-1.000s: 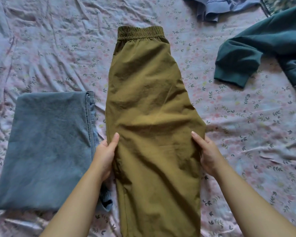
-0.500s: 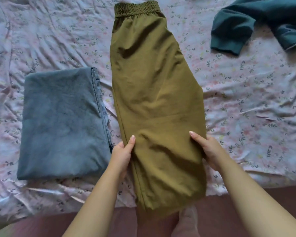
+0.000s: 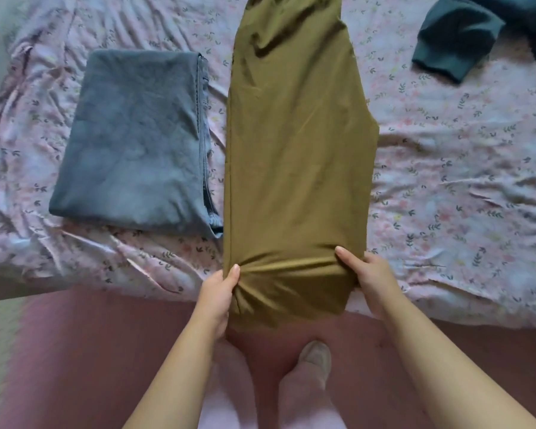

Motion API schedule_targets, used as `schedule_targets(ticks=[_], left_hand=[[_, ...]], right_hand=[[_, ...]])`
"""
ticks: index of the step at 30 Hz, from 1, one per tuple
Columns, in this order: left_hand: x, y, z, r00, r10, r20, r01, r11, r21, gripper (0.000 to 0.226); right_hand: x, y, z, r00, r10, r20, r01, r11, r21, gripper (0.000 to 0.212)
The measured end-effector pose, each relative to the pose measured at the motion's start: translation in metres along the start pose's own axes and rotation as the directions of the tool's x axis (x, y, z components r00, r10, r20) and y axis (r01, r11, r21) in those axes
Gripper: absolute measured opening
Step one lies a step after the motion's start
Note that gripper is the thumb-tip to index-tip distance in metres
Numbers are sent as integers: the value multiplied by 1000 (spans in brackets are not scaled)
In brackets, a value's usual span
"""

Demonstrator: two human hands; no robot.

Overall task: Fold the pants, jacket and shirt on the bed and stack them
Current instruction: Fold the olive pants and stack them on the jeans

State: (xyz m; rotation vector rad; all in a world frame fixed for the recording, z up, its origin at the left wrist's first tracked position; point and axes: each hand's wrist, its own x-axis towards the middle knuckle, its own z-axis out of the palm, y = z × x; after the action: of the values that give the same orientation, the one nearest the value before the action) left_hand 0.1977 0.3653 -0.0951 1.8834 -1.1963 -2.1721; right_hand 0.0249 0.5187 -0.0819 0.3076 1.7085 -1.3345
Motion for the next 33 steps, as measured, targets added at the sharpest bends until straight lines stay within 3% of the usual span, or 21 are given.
schedule_targets(ticks=[2,4,6,9,12,15,19,22,23,26,30,33], left_hand=[[-4,-3,-6,998,-47,45,48,998,-29,29],[-11,-8,-11,987,-79,143,65,993,103,36],[-22,-16,-13,974,-73,213,24,973,228,34],[-35,-29,-13,971,-26,239,-40,963,268,25],[-44,-38,-18,973,117,199,-179,928,328,20],[-54,-30,-21,911,313,269,-408,780,474,20],[-72,-14,-8,848,380,369,-504,793,343,10],[-76,-9,-7,781,491,387,-625,613,483,26],[-78,-7,-7,790,481,381,-613,641,462,24],[-90,0,-5,877,355,322,-419,894,156,9],[-98,6,-11,930,176,323,-169,984,-48,18],[-102,0,-19,915,52,401,-15,995,-94,34]], right_hand=[[-6,7,-2,998,13,66,-12,1000,-13,20],[-16,19,-3,987,73,145,-67,997,-45,34],[-28,33,-3,968,112,224,-87,989,-119,33],[-46,49,0,953,142,266,-113,986,-123,25],[-60,55,-3,968,136,209,-132,991,-30,28],[-76,51,-6,964,92,248,-98,995,12,34],[-100,41,-5,953,-18,304,2,999,52,16],[-115,32,-4,945,-114,306,105,993,48,19],[-119,28,-4,941,-143,306,134,990,51,21],[-127,21,-2,935,-191,298,171,981,92,25],[-131,13,-3,951,-109,290,55,980,189,34],[-133,14,-7,939,10,344,-70,984,164,31]])
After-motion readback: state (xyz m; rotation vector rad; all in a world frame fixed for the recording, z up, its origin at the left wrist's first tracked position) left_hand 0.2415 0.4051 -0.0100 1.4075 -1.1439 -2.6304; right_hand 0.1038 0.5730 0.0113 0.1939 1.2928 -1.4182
